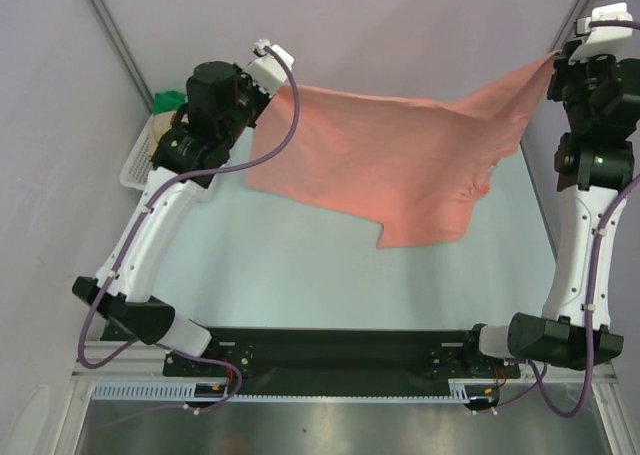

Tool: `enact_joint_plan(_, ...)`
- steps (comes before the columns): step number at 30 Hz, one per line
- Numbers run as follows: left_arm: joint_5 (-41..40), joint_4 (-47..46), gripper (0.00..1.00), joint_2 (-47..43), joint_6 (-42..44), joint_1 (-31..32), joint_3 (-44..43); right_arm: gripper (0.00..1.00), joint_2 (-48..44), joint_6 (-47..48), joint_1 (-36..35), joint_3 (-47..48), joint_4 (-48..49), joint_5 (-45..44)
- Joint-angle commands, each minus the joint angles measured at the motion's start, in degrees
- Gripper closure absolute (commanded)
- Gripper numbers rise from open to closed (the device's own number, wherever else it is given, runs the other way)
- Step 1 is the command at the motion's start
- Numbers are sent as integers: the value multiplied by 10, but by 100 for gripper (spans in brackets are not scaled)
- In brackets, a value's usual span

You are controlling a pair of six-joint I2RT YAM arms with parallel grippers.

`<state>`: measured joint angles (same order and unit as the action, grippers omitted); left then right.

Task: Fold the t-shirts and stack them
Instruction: Flatten the tshirt out

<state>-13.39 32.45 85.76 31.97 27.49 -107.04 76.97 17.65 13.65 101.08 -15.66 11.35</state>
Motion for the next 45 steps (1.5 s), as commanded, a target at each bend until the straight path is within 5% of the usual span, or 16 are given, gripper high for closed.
enact_joint_plan(1, -2, 9, 99, -76, -8, 13, -33, 100, -86, 4, 4, 37, 18, 1)
enact_joint_plan(12, 77, 85, 100, -180, 20, 18, -83, 100, -226, 19, 5, 102, -52, 2)
enact_joint_plan(20, 71, 94, 100, -167, 16, -1, -156, 100, -142, -14, 4, 194, -21, 5)
enact_joint_plan(28, 47, 60, 100, -188, -14, -21, 71, 100, -112, -9, 4, 4, 75, 47)
enact_joint_plan(36, 56, -46, 100, -103, -6, -41, 262, 100, -37, 59, -56, -229, 144, 44)
enact_joint_plan(40, 68, -105, 100, -9, 8, -60, 282, 100, 32, 87, -96, -297, 181, 21)
enact_joint_plan(45, 70, -139, 100, 147, 20, -74, 225, 100, 133, 102, -107, -259, 191, -9)
